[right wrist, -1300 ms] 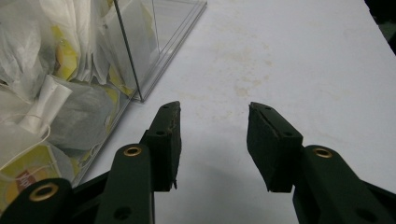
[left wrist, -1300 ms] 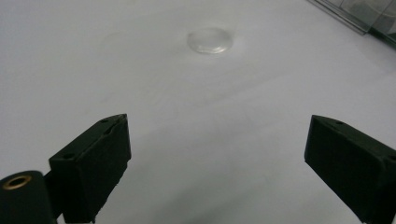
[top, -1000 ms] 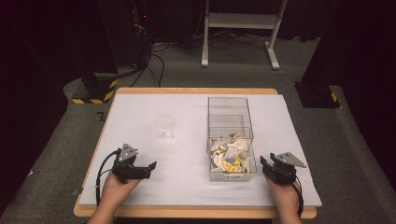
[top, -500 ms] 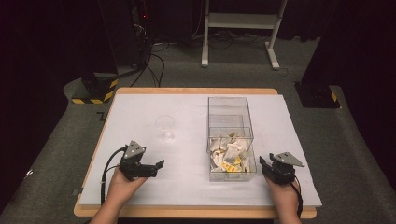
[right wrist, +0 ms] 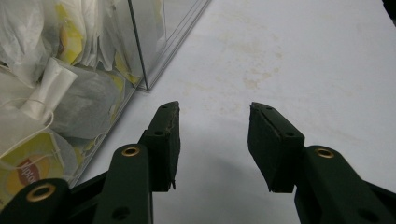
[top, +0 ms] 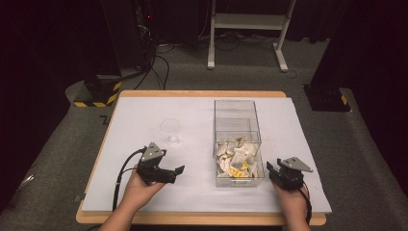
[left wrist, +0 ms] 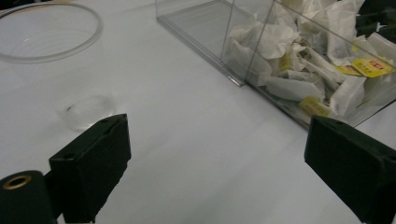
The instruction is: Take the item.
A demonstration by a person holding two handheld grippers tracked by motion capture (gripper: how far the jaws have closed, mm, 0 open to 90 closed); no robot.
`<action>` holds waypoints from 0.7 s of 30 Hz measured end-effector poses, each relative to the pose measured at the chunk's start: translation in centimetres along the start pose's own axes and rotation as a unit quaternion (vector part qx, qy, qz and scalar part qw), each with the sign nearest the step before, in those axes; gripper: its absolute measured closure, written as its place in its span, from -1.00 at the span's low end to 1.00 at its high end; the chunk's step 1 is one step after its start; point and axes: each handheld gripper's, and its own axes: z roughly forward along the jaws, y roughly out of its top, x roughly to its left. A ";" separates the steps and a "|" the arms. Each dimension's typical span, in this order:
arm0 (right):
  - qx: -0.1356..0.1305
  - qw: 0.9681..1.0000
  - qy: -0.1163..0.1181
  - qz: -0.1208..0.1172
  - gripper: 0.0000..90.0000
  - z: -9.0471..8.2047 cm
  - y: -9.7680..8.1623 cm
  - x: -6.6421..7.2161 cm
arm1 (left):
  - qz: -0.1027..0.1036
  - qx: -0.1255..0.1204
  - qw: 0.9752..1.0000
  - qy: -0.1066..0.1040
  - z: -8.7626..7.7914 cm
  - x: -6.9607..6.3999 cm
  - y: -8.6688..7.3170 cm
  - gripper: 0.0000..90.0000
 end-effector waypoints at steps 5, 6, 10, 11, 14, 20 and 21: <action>-0.002 1.000 0.001 0.000 0.20 0.0 0.0 0.0 | 0.009 -0.003 1.000 -0.020 0.8 -1.1 0.5 -0.84; -0.001 1.000 0.002 0.001 0.20 -0.1 0.0 0.0 | 0.012 -0.002 1.000 -0.023 0.9 -1.2 0.6 -0.84; 0.000 1.000 0.003 0.003 0.20 -0.1 0.0 0.0 | 0.013 -0.006 0.999 -0.033 1.3 -1.9 1.3 -0.85; 0.000 1.000 0.003 0.003 0.20 -0.1 0.0 0.0 | 0.015 -0.008 0.999 -0.036 1.4 -2.0 1.5 -0.85; 0.000 1.000 0.003 0.003 0.20 -0.1 0.0 0.0 | 0.017 -0.013 0.999 -0.045 1.6 -2.5 2.0 -0.85; 0.000 1.000 0.002 0.003 0.19 0.0 0.0 0.0 | 0.021 -0.018 0.998 -0.061 2.3 -3.6 3.0 -0.85; 0.000 1.000 0.001 0.003 0.19 0.0 0.0 0.0 | 0.023 -0.018 0.998 -0.064 2.4 -3.7 3.2 -0.85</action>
